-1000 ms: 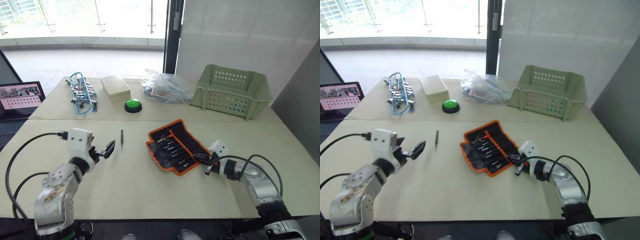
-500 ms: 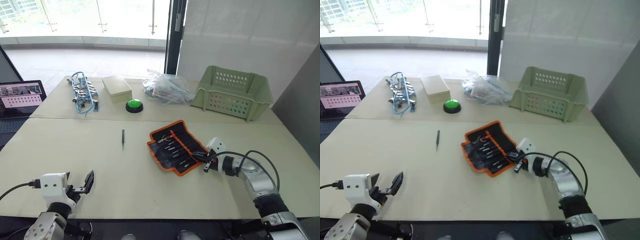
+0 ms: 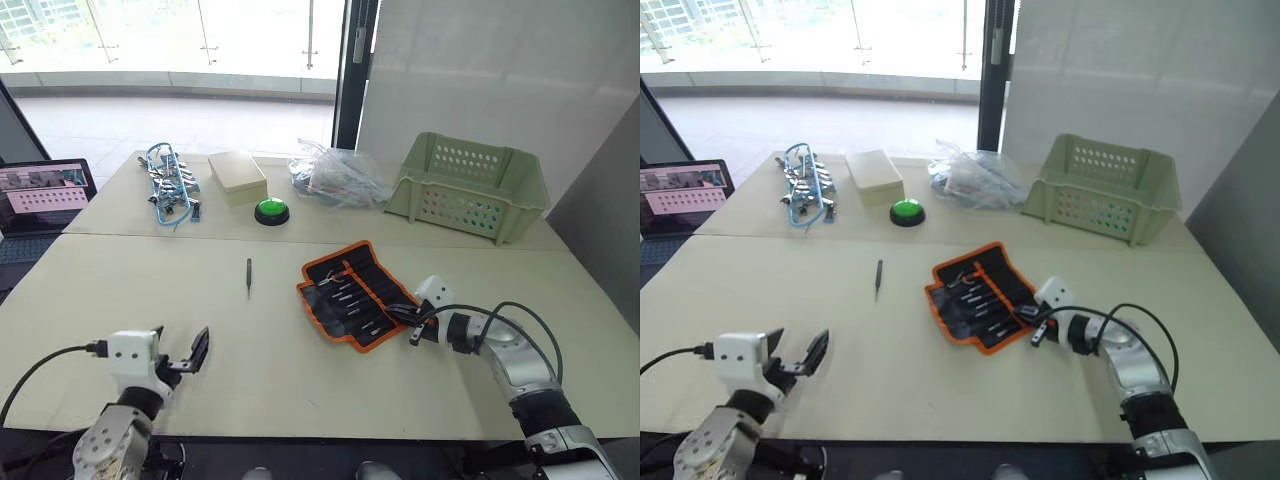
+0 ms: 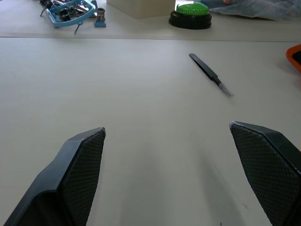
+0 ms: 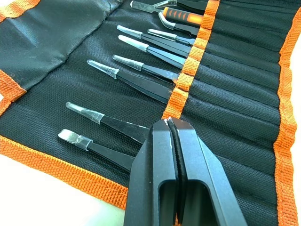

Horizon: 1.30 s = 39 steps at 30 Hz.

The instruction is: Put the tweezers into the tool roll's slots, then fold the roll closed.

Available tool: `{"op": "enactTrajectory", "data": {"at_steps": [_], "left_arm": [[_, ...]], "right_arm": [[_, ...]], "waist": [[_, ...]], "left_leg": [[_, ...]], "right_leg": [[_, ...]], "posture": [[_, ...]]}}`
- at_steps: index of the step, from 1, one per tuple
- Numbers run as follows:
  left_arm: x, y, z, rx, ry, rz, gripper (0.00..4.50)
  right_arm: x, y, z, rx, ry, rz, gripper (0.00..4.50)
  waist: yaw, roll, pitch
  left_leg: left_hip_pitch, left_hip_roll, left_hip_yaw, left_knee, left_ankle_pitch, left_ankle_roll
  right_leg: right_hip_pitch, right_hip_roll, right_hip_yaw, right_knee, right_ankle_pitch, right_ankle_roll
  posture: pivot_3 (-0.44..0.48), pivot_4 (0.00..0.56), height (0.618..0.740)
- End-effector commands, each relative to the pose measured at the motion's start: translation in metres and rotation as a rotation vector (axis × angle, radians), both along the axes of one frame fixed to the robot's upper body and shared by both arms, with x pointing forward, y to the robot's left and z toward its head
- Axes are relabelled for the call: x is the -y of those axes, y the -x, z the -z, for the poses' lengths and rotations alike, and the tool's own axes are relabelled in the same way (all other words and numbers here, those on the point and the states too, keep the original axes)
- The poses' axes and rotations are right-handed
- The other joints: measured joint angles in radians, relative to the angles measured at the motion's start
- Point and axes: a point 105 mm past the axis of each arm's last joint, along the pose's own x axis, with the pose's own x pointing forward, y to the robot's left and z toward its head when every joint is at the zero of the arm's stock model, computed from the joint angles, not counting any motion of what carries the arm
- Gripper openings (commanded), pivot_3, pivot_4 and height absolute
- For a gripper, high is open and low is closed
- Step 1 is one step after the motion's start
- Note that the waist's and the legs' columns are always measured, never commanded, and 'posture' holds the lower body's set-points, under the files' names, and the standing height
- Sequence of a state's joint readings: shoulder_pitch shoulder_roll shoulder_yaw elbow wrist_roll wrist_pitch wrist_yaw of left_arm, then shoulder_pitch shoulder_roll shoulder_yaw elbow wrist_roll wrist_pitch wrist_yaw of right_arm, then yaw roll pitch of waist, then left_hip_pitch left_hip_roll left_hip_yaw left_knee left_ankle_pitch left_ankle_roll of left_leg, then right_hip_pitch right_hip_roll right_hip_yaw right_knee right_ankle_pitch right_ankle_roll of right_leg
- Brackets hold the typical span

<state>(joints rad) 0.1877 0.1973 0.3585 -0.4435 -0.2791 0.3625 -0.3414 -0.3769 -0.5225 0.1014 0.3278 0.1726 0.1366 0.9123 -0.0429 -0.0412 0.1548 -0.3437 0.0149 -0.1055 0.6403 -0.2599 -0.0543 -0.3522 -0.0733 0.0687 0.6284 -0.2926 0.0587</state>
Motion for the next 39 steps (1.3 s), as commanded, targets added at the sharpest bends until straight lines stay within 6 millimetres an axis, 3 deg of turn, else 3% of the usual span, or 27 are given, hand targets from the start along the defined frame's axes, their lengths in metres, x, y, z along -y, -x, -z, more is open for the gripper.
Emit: {"op": "enactTrajectory", "data": {"at_steps": [1,3,6,10,23,26,30,36,37,39], "left_arm": [[0.013,-0.024,-0.018,0.042,0.028,-0.037,4.48],[0.017,-0.038,-0.019,0.032,0.056,-0.085,4.48],[0.048,-0.068,-0.022,0.009,0.062,-0.073,4.48],[0.065,-0.086,-0.013,-0.07,0.029,-0.058,4.48],[0.085,-0.104,0.012,-0.241,0.009,-0.046,4.48],[0.092,-0.104,0.012,-0.244,0.012,-0.039,3.69],[0.096,-0.104,0.013,-0.249,0.016,-0.034,2.3],[0.088,-0.115,0.011,-0.238,0.029,-0.062,0.29],[0.086,-0.118,0.01,-0.234,0.027,-0.066,0.02],[0.081,-0.124,0.007,-0.219,0.011,-0.074,0.02]], "right_arm": [[0.007,0.024,0.053,-0.191,0.08,0.016,0.0],[0.007,0.024,0.053,-0.188,0.079,0.021,0.0],[0.002,0.026,0.055,-0.189,0.07,0.02,0.0],[0.002,0.027,0.053,-0.182,0.064,0.028,0.0],[0.009,0.026,0.049,-0.166,0.062,0.062,0.0],[0.009,0.027,0.048,-0.166,0.059,0.066,0.0],[0.009,0.028,0.048,-0.166,0.059,0.069,0.0],[0.01,0.027,0.046,-0.161,0.058,0.07,0.0],[0.009,0.027,0.046,-0.161,0.057,0.07,0.0],[0.009,0.026,0.045,-0.16,0.057,0.069,0.0]], "waist": [[-0.001,0.0,0.0],[-0.002,-0.002,-0.002],[0.0,-0.006,-0.004],[-0.004,-0.006,-0.004],[0.002,-0.004,-0.003],[0.004,-0.003,-0.003],[0.006,-0.003,-0.003],[0.007,-0.003,-0.003],[0.007,-0.003,-0.003],[0.007,-0.003,-0.003]], "left_leg": [[0.0,0.0,0.0,0.0,0.0,0.0],[0.0,0.0,0.0,0.0,0.0,0.0],[-0.001,-0.001,-0.001,0.0,0.0,0.0],[-0.001,-0.001,-0.001,0.0,0.0,0.0],[-0.002,-0.001,-0.001,-0.002,0.0,0.001],[-0.002,-0.002,-0.001,-0.002,0.0,0.001],[-0.002,-0.002,-0.001,-0.002,0.0,0.0],[-0.002,-0.002,-0.001,-0.002,0.0,0.0],[-0.002,-0.002,-0.001,-0.002,0.0,0.0],[-0.002,-0.002,-0.001,-0.002,0.0,0.0]], "right_leg": [[0.0,0.0,0.0,0.0,0.001,-0.001],[0.0,0.0,0.0,0.0,0.002,-0.004],[0.0,0.0,0.0,0.0,0.003,-0.004],[-0.001,0.0,0.0,0.0,0.003,-0.003],[-0.002,0.0,-0.001,0.0,0.002,-0.002],[-0.002,0.0,-0.001,0.0,0.001,-0.001],[-0.002,-0.001,-0.001,0.0,0.002,-0.002],[-0.002,-0.001,-0.001,-0.001,0.0,0.001],[-0.002,-0.001,-0.001,0.0,0.0,0.002],[-0.002,-0.001,-0.001,-0.001,0.0,0.002]], "posture": [[0.0,0.15,0.74],[0.0,0.15,0.74],[0.0,0.15,0.74],[0.0,0.15,0.74],[0.0,0.15,0.74],[0.0,0.15,0.74],[0.0,0.15,0.74],[0.0,0.15,0.74],[0.0,0.15,0.74],[0.0,0.15,0.74]]}}
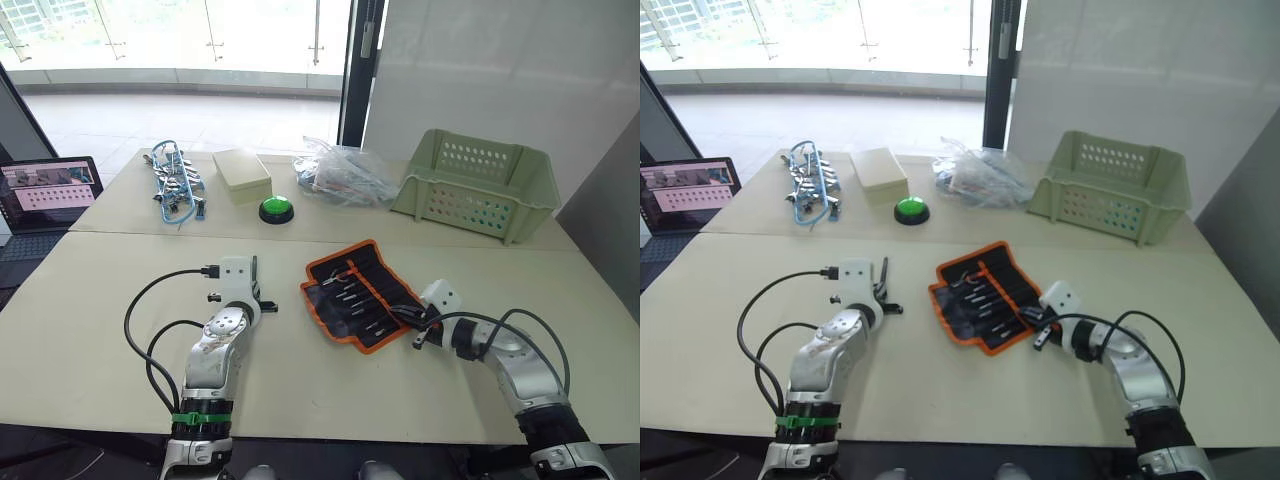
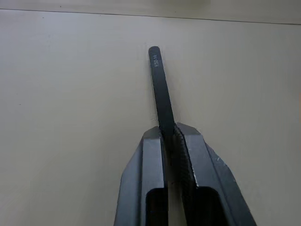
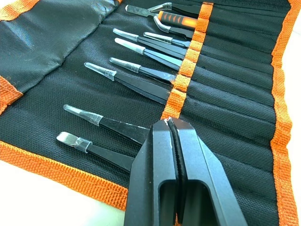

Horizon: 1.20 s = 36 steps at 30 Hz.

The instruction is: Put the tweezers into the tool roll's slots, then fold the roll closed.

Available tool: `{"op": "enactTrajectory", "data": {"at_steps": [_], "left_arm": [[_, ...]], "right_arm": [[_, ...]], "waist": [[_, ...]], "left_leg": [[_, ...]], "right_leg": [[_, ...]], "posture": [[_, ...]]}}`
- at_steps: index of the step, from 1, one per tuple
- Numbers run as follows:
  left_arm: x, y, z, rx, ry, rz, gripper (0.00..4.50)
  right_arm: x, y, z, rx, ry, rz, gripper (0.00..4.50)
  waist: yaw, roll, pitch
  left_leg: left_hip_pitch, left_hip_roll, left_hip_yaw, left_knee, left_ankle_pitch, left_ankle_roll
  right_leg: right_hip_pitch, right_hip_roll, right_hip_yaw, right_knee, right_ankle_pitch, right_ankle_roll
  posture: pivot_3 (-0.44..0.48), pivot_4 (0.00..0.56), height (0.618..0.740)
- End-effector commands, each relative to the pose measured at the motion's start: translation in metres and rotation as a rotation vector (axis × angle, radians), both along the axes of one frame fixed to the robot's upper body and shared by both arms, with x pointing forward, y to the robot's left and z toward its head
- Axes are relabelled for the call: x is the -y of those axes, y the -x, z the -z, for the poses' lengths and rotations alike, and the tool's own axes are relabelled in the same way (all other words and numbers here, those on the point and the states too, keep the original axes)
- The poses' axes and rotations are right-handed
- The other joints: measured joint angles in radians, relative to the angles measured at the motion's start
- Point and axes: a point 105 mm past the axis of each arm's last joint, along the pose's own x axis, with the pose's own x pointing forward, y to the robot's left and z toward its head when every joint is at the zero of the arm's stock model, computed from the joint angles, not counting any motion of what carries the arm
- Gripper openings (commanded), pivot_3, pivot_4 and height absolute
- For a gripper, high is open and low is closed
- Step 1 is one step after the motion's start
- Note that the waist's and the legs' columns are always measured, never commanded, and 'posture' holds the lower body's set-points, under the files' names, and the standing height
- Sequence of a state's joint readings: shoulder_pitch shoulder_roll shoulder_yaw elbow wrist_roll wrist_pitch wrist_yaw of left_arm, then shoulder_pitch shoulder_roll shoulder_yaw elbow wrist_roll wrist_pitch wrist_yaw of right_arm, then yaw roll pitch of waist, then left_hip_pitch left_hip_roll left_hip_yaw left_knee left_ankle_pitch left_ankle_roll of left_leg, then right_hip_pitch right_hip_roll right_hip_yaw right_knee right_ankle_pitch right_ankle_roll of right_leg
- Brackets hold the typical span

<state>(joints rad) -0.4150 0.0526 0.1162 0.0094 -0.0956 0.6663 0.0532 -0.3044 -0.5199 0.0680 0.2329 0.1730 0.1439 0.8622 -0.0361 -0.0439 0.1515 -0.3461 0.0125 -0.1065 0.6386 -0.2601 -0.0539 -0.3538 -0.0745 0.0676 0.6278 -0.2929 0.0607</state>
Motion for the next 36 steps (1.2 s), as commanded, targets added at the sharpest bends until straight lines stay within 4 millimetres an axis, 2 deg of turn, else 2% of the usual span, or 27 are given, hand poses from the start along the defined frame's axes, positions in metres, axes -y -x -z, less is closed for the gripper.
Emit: {"op": "enactTrajectory", "data": {"at_steps": [1,8,12,18,22,25,26,28,32,36], "left_arm": [[-0.004,-0.01,-0.007,0.036,-0.018,-0.002,0.02],[-0.014,-0.011,-0.02,0.096,-0.04,-0.026,0.02],[-0.016,-0.01,-0.047,0.227,-0.061,-0.011,0.02],[0.009,-0.003,-0.102,0.446,-0.137,0.196,0.02],[0.045,0.005,-0.126,0.496,-0.19,0.441,0.02],[0.076,0.015,-0.126,0.435,-0.182,0.671,0.02],[0.089,0.02,-0.119,0.368,-0.197,0.787,0.02],[0.104,0.03,-0.104,0.245,-0.229,0.934,0.02],[0.116,0.041,-0.086,0.085,-0.236,1.071,0.02],[0.122,0.046,-0.069,-0.029,-0.264,1.121,0.02]], "right_arm": [[0.004,0.018,0.047,-0.2,0.06,0.022,0.0],[0.005,0.019,0.047,-0.2,0.064,0.021,0.0],[0.004,0.02,0.047,-0.202,0.063,0.02,0.0],[0.001,0.021,0.049,-0.201,0.066,0.014,0.0],[0.003,0.018,0.046,-0.187,0.067,0.027,0.0],[0.008,0.019,0.045,-0.18,0.073,0.042,0.0],[0.01,0.021,0.045,-0.173,0.084,0.046,0.0],[0.012,0.024,0.043,-0.164,0.093,0.051,0.0],[0.012,0.029,0.041,-0.157,0.088,0.066,0.0],[0.014,0.032,0.04,-0.149,0.09,0.093,0.0]], "waist": [[0.0,0.0,0.0],[-0.001,0.001,0.001],[-0.001,0.001,0.001],[-0.001,0.001,0.001],[-0.002,0.002,0.002],[-0.004,0.002,0.002],[-0.004,0.003,0.003],[-0.004,0.006,0.004],[-0.004,0.01,0.007],[0.002,0.01,0.007]], "left_leg": [[0.0,0.0,0.0,0.0,0.0,0.0],[-0.002,0.0,0.0,0.0,0.0,0.0],[-0.003,0.0,0.0,0.0,0.0,0.0],[-0.005,0.0,0.0,0.0,0.0,0.0],[-0.005,0.0,0.0,0.0,0.0,0.0],[-0.005,0.0,0.0,0.0,0.0,0.0],[-0.005,0.0,0.0,0.0,0.0,0.0],[-0.006,0.0,-0.001,0.0,0.0,0.0],[-0.007,0.0,-0.001,0.0,0.0,0.001],[-0.01,0.0,-0.001,0.0,-0.001,0.002]], "right_leg": [[0.0,0.0,0.0,0.0,0.0,0.0],[-0.002,0.0,0.0,0.0,0.002,-0.003],[-0.003,0.0,0.0,0.0,0.002,-0.004],[-0.004,0.0,-0.001,0.0,0.003,-0.004],[-0.004,0.0,-0.001,0.0,0.003,-0.004],[-0.004,0.0,-0.001,0.0,0.002,-0.004],[-0.004,0.0,-0.001,0.0,0.002,-0.003],[-0.004,0.0,-0.001,0.0,0.001,-0.001],[-0.006,0.0,-0.001,0.0,0.0,0.001],[-0.008,0.0,-0.001,0.0,0.001,-0.002]], "posture": [[0.0,0.15,0.74],[0.0,0.15,0.74],[0.0,0.15,0.74],[0.0,0.15,0.74],[0.0,0.15,0.74],[0.0,0.15,0.74],[0.0,0.15,0.74],[0.0,0.15,0.74],[0.0,0.15,0.74],[0.0,0.15,0.74]]}}
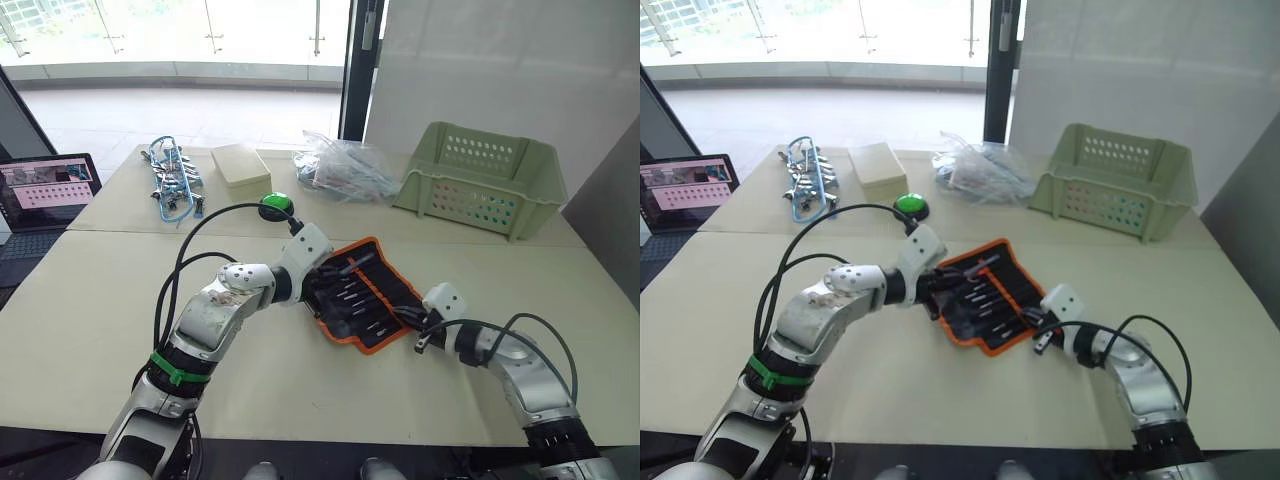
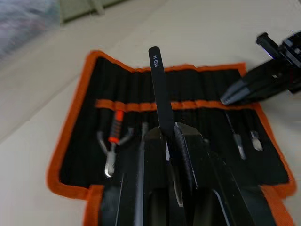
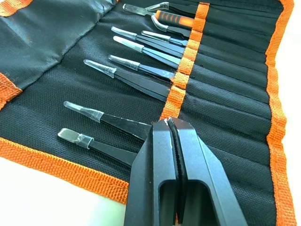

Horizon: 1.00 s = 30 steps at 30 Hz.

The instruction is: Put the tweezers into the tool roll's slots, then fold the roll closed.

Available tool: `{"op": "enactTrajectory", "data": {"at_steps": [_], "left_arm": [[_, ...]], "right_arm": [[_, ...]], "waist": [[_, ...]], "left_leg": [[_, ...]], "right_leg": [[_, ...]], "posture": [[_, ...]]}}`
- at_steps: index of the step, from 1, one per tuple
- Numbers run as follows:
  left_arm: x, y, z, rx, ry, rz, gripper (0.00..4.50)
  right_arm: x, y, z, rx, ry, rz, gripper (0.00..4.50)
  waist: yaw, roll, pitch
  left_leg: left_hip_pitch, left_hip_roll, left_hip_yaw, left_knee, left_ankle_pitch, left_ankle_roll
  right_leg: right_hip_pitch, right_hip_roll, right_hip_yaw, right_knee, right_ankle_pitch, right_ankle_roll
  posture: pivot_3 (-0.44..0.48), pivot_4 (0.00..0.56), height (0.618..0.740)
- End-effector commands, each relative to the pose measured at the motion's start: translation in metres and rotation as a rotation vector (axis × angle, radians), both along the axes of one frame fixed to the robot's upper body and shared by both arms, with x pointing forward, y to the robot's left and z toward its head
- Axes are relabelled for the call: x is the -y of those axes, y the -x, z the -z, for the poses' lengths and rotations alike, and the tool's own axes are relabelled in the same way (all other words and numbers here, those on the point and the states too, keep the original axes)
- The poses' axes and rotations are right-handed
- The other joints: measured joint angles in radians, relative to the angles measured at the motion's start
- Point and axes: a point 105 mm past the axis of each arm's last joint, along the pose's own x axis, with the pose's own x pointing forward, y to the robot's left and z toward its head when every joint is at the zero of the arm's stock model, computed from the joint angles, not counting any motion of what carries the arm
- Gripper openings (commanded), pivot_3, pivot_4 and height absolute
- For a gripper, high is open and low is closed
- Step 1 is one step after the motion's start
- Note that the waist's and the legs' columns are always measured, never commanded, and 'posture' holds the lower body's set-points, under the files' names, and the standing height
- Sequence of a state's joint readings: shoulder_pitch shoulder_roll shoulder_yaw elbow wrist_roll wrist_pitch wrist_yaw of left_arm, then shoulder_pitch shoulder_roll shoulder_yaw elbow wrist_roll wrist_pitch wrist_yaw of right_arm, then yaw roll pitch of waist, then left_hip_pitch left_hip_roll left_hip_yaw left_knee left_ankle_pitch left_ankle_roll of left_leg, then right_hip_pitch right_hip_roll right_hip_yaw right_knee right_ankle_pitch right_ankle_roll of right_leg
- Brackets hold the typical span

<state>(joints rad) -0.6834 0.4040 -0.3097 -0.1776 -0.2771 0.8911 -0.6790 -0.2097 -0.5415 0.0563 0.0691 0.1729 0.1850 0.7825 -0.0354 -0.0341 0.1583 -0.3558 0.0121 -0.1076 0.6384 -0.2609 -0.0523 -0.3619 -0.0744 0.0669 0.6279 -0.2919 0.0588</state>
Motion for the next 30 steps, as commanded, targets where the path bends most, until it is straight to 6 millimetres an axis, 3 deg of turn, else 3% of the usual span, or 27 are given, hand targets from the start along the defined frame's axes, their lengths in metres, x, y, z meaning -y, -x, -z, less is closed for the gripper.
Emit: {"op": "enactTrajectory", "data": {"at_steps": [1,9,22,30], "left_arm": [[0.008,0.005,0.003,-0.036,-0.05,0.05,0.02],[0.017,0.013,0.026,-0.124,-0.119,0.08,0.02],[0.037,0.014,0.033,-0.156,-0.11,0.091,0.02],[0.044,0.002,0.039,-0.116,-0.135,0.056,0.02]], "right_arm": [[0.012,0.02,0.046,-0.193,0.054,0.063,0.0],[0.013,0.025,0.045,-0.193,0.04,0.096,0.0],[0.012,0.025,0.046,-0.194,0.033,0.102,0.0],[0.012,0.023,0.046,-0.194,0.033,0.1,0.0]], "waist": [[0.001,0.0,0.0],[0.01,0.001,0.0],[0.017,0.001,0.0],[0.018,0.001,0.0]], "left_leg": [[0.0,0.0,0.0,0.0,0.0,0.0],[-0.003,0.0,0.0,0.0,0.0,0.0],[-0.005,-0.001,0.0,0.001,0.0,0.0],[-0.005,-0.001,0.0,0.002,0.0,0.0]], "right_leg": [[0.0,0.0,0.0,0.0,0.0,0.0],[-0.004,0.0,0.0,0.0,0.0,0.0],[-0.005,0.0,0.0,0.001,0.0,0.0],[-0.005,0.0,0.0,0.002,0.0,0.0]], "posture": [[0.0,0.15,0.74],[0.0,0.15,0.74],[0.0,0.15,0.74],[0.0,0.15,0.74]]}}
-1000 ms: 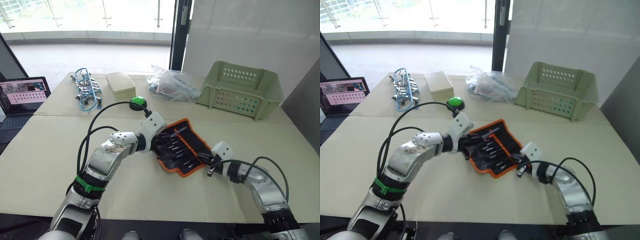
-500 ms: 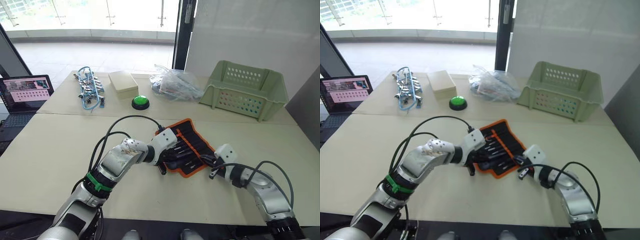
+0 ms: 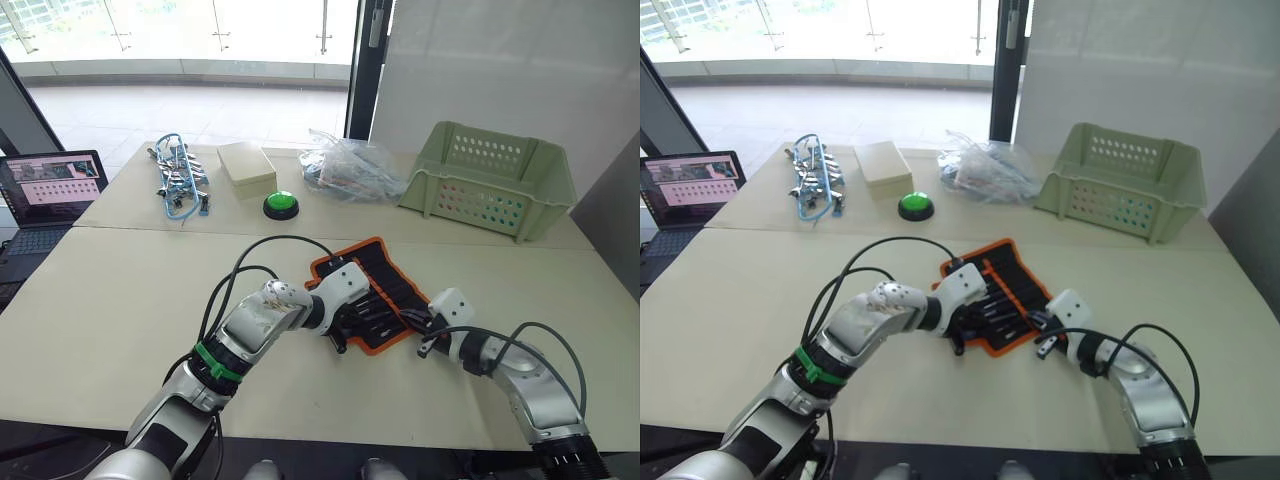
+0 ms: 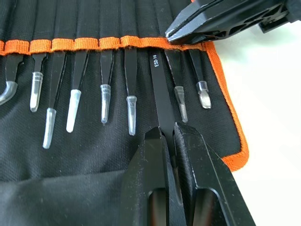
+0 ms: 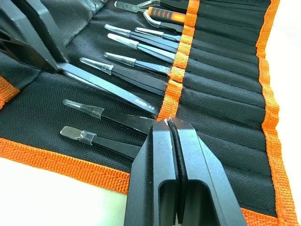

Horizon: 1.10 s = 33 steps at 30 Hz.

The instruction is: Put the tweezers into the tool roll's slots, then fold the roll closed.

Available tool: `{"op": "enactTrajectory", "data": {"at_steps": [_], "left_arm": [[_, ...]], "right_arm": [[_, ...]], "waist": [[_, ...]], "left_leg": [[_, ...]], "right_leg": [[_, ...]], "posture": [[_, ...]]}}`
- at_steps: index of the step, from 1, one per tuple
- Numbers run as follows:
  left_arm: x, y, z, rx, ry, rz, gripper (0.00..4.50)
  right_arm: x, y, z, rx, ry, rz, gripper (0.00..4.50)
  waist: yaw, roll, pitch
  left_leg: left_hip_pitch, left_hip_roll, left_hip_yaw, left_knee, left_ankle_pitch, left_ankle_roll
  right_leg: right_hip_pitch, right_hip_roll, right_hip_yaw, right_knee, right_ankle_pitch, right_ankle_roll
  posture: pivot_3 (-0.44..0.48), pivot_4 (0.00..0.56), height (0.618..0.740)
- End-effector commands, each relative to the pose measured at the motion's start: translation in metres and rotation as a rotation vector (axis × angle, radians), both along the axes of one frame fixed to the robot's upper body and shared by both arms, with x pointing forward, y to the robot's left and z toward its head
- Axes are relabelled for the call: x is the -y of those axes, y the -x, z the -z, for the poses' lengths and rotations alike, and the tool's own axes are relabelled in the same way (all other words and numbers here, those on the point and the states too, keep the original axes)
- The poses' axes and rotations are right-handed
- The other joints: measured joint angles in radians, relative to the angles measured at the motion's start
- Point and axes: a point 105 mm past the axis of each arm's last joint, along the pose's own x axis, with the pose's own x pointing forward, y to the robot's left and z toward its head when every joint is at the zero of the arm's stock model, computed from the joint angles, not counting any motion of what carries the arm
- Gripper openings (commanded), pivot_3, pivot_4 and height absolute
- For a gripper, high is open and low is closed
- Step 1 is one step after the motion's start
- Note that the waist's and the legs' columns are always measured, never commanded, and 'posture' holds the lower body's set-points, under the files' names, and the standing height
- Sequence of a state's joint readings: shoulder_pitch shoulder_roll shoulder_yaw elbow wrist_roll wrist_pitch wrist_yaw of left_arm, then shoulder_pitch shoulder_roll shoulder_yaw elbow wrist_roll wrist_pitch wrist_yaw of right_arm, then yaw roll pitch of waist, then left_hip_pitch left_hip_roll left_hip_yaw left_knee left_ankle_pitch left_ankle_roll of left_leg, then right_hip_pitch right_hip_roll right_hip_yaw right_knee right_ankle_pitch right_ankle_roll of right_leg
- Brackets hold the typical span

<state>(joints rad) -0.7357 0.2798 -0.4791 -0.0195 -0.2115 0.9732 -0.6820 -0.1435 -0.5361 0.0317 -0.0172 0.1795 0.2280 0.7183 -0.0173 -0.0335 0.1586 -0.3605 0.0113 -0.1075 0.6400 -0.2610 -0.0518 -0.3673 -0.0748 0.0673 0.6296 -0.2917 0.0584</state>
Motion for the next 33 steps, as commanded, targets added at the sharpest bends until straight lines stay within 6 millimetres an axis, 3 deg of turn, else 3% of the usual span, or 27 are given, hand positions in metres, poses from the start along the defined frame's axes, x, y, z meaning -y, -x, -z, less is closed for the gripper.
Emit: {"op": "enactTrajectory", "data": {"at_steps": [1,19,27,28,33], "left_arm": [[0.008,-0.009,-0.01,0.069,0.007,-0.008,0.02],[0.053,-0.033,0.01,0.159,0.019,0.065,0.02],[0.058,-0.031,0.015,0.15,0.018,0.111,0.02],[0.057,-0.03,0.014,0.136,0.022,0.118,0.84],[0.036,-0.026,-0.003,0.12,0.046,0.147,2.35]], "right_arm": [[0.006,0.015,0.046,-0.201,0.037,0.03,0.0],[0.002,0.021,0.058,-0.239,0.045,0.012,0.0],[0.0,0.021,0.061,-0.247,0.046,0.009,0.0],[0.0,0.021,0.062,-0.248,0.047,0.008,0.0],[-0.001,0.019,0.063,-0.249,0.048,0.003,0.0]], "waist": [[0.0,0.0,0.0],[0.002,0.0,0.0],[0.004,-0.001,-0.002],[0.003,-0.001,-0.002],[-0.004,0.0,-0.002]], "left_leg": [[0.0,0.0,0.0,0.0,0.0,0.0],[0.002,-0.001,0.0,0.003,0.0,0.0],[0.009,-0.003,0.0,0.004,0.0,0.0],[0.009,-0.003,0.0,0.004,0.0,0.0],[0.009,-0.002,-0.001,0.003,0.0,0.0]], "right_leg": [[0.0,0.0,0.0,0.0,0.0,0.0],[0.003,0.0,0.0,0.001,0.0,0.0],[0.013,-0.002,0.0,-0.001,-0.004,0.008],[0.013,-0.002,0.0,0.0,-0.004,0.008],[0.012,-0.001,0.0,0.001,-0.004,0.007]], "posture": [[0.0,0.15,0.74],[0.0,0.15,0.74],[0.0,0.15,0.74],[0.0,0.15,0.74],[0.0,0.15,0.74]]}}
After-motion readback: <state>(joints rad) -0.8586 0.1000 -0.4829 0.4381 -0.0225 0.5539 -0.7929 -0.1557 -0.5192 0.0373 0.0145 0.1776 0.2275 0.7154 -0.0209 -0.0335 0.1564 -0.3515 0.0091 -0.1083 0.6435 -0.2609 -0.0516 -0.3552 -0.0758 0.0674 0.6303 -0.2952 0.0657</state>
